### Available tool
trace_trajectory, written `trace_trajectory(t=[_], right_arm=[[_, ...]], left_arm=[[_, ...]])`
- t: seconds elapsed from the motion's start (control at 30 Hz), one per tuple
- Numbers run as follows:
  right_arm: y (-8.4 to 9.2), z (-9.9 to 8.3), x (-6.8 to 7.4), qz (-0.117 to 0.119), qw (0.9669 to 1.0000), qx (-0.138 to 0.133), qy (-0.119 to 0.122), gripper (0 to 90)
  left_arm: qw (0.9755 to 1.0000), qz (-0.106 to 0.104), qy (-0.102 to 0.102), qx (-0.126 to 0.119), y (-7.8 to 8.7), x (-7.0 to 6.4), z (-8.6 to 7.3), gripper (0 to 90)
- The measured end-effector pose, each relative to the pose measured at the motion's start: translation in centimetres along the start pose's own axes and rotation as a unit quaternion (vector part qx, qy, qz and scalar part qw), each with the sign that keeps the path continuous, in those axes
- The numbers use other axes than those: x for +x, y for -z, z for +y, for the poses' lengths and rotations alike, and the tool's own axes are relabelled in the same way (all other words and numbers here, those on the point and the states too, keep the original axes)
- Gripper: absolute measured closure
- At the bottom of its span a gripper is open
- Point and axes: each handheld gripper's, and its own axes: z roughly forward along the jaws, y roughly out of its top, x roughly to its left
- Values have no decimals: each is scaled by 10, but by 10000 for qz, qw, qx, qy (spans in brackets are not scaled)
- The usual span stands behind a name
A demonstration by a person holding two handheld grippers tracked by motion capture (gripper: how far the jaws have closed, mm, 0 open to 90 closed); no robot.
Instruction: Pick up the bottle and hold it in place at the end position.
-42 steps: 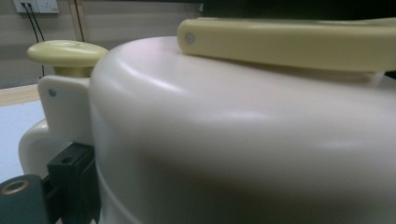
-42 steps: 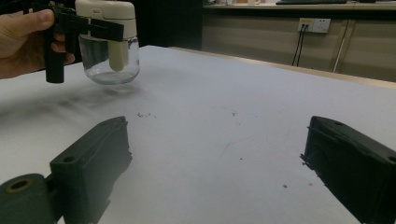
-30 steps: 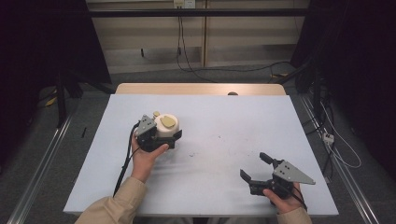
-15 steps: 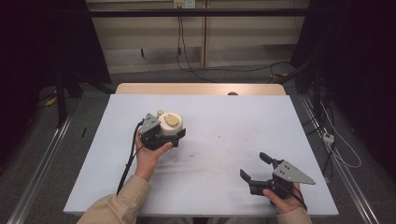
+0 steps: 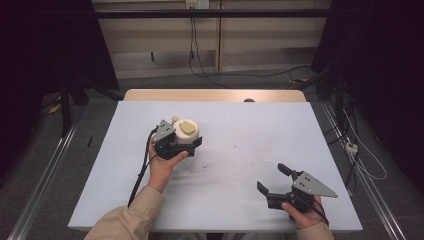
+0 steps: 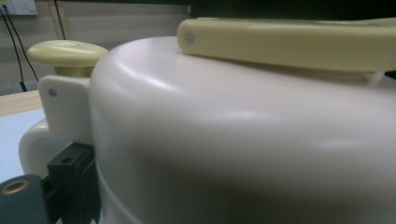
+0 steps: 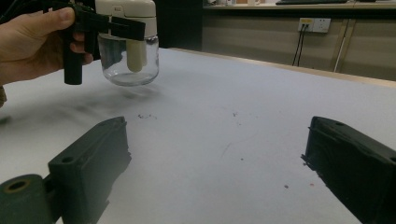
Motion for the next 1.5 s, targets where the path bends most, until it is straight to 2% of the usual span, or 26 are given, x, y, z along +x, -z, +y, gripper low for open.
trace_trajectory(t=[0.33, 0.6, 0.73, 0.77, 0.83, 1.1, 1.23, 1.37, 1.5], right_arm=[[0, 0, 0, -11, 10000, 6, 7, 51], [0, 0, 0, -15, 10000, 9, 28, 52], [0, 0, 0, -12, 10000, 1, 20, 52], [0, 0, 0, -12, 10000, 1, 20, 52], [0, 0, 0, -15, 10000, -7, 25, 53], [0, 0, -1, -13, 10000, -3, -3, 54], [0, 0, -1, 4, 10000, -3, 0, 54], [0, 0, -1, 12, 10000, -5, -24, 54], [0, 0, -1, 9, 10000, 6, -43, 55]], left_arm=[[9999, -34, 90, -39, -6, -2, 3, 59], [9999, -99, 14, 28, -15, -5, 2, 59], [9999, -90, 64, 33, -18, -5, 2, 60], [9999, -95, 15, 47, -19, -5, 2, 60], [9999, -96, 74, 34, -21, -6, 2, 60], [9999, -134, 43, 70, -28, -8, 2, 59], [9998, -178, 66, 54, -31, -11, 3, 60], [9997, -237, 6, 67, -34, -14, 4, 59], [9996, -277, 54, 73, -36, -15, 5, 60]])
